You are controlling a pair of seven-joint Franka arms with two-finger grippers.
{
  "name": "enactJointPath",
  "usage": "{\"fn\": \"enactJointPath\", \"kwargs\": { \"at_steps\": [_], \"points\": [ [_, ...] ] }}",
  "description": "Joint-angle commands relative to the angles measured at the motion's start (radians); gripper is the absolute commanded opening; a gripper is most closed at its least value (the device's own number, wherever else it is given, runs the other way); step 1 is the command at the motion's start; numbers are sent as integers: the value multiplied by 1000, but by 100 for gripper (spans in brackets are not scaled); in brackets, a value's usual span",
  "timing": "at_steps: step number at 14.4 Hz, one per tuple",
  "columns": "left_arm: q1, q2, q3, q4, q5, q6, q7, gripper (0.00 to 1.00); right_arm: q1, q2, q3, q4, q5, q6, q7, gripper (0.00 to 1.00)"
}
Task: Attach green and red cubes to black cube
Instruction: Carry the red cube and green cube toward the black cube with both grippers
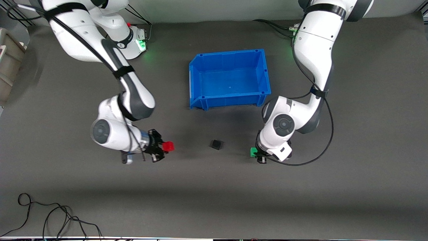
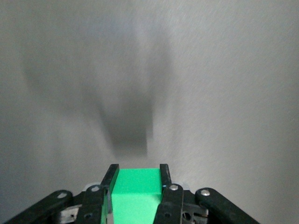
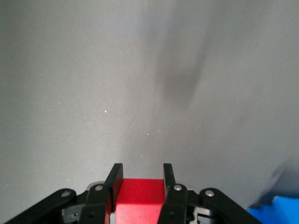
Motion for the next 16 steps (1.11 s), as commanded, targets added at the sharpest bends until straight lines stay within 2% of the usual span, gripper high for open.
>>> {"fn": "enactJointPath", "kwargs": {
  "at_steps": [1, 5, 9, 11, 16],
  "points": [
    [-76, 88, 6, 92, 7, 0, -79, 0, 39, 100, -10, 115, -23, 4, 137, 0],
    [-93, 111, 1, 128, 1, 1, -111, 0, 119, 152, -15, 148, -39, 4, 303, 0],
    [-96, 143, -23, 180, 6, 7, -170, 0, 183, 184, -15, 149, -170, 4, 487, 0],
    [-127, 172, -26, 192, 7, 52, -171, 0, 200, 210, -15, 174, -199, 4, 576, 0],
    [-164, 183, -26, 192, 8, 86, -173, 0, 215, 230, -15, 177, -224, 4, 639, 0]
  ]
}}
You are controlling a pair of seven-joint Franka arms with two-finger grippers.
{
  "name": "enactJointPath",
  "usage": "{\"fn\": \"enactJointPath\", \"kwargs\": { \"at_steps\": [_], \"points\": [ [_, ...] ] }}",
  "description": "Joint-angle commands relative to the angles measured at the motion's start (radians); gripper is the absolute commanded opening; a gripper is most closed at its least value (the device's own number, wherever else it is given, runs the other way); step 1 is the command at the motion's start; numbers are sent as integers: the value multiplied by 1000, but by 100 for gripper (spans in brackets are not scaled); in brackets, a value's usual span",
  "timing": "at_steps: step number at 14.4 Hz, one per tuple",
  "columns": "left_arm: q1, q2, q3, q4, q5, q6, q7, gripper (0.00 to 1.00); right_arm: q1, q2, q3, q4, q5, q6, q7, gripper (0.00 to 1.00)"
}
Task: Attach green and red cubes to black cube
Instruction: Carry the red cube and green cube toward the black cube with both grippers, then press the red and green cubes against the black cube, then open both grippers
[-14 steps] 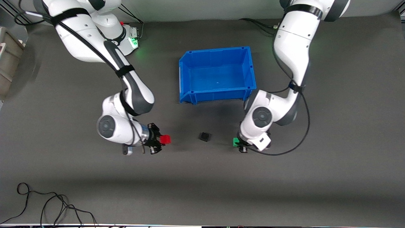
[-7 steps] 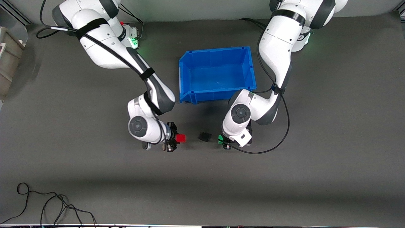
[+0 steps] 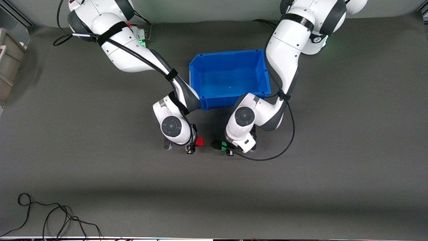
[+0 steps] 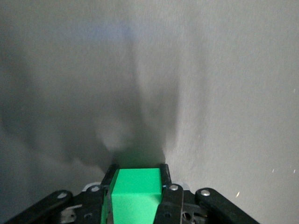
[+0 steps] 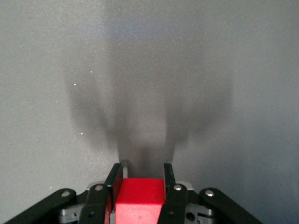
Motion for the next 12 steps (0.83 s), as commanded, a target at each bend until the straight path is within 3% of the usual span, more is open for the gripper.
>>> {"fn": "enactJointPath", "kwargs": {
  "at_steps": [1, 12],
  "points": [
    [-27, 23, 11, 31, 6, 2, -30, 0, 9, 27, -12, 49, -29, -11, 66, 0],
    [-47, 21, 11, 44, 2, 2, -37, 0, 49, 93, -12, 141, -53, -11, 109, 0]
  ]
}}
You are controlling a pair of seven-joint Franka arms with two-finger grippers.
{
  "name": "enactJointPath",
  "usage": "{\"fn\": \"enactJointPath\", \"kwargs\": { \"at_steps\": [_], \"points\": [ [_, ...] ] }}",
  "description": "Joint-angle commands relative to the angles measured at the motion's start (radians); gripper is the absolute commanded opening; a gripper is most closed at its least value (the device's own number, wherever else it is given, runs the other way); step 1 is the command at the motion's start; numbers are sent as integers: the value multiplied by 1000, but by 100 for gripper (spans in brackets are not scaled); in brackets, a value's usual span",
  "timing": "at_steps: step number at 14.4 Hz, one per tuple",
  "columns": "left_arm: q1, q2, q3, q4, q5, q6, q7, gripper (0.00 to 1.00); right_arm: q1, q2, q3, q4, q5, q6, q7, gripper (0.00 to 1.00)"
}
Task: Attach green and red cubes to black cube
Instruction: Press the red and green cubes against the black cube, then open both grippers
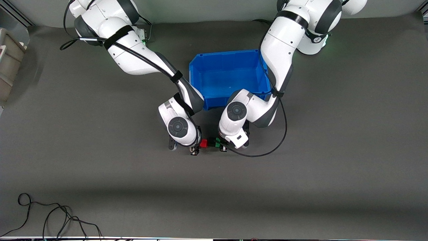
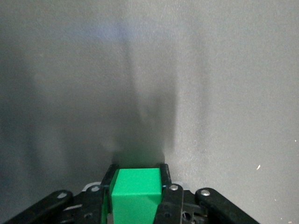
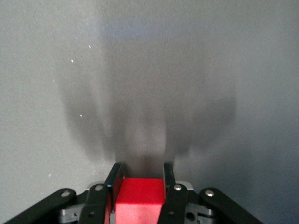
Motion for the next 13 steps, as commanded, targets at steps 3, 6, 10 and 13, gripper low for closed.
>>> {"fn": "enactJointPath", "kwargs": {
  "at_steps": [3, 6, 10, 13],
  "points": [
    [-8, 18, 10, 40, -2, 1, -27, 0, 16, 36, -6, 63, -32, -11, 51, 0],
    [-6, 19, 10, 49, 0, 1, -52, 0, 16, 37, -6, 77, -32, -11, 50, 0],
    [-2, 27, 13, 52, 1, 4, -52, 0, 16, 43, -6, 85, -32, -11, 45, 0],
    [3, 27, 13, 54, 0, 9, -53, 0, 10, 43, -4, 88, -28, -11, 48, 70]
  ]
}}
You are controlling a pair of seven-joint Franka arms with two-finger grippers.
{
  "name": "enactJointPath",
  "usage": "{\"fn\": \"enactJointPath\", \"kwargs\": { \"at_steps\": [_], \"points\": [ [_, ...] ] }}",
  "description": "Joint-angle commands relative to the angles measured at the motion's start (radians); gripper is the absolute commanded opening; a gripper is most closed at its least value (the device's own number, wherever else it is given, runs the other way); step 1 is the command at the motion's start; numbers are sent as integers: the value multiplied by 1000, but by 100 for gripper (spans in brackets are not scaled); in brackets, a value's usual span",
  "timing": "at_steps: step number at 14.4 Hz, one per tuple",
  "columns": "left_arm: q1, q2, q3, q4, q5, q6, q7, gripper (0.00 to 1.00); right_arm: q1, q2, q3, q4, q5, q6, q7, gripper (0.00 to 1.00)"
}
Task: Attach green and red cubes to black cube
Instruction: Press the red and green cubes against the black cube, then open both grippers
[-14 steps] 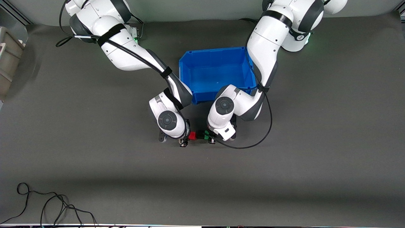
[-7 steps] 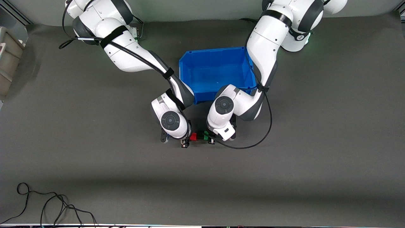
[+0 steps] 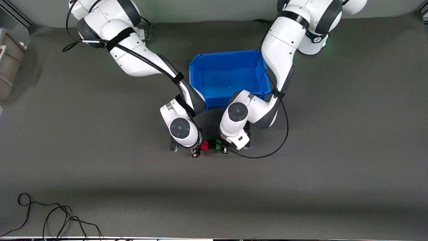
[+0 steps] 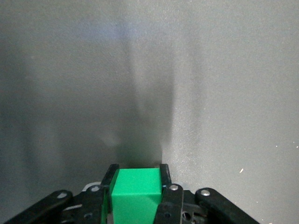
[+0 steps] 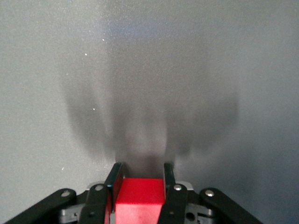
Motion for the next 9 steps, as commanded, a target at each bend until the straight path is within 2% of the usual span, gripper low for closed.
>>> {"fn": "enactJointPath", "kwargs": {
  "at_steps": [1, 2, 3, 4, 5, 6, 9],
  "points": [
    [0, 24, 3, 41, 0, 5, -28, 0, 8, 24, -1, 50, -20, -11, 36, 87],
    [0, 24, 3, 41, 2, 11, -23, 0, 8, 24, -1, 52, -21, -11, 32, 100],
    [0, 24, 3, 41, 8, 19, -12, 5, 11, 22, -1, 52, -23, -11, 30, 100],
    [0, 24, 3, 41, 19, 23, -11, 35, 11, 24, -3, 61, -23, -11, 29, 100],
    [0, 24, 3, 41, 32, 25, -11, 58, 11, 24, -1, 67, -23, -11, 26, 100],
    [0, 24, 3, 41, 34, 25, -12, 100, 11, 24, -1, 68, -23, -11, 23, 100],
    [0, 24, 3, 41, 37, 23, -14, 100, 11, 24, -1, 75, -23, -11, 23, 100]
  ]
}}
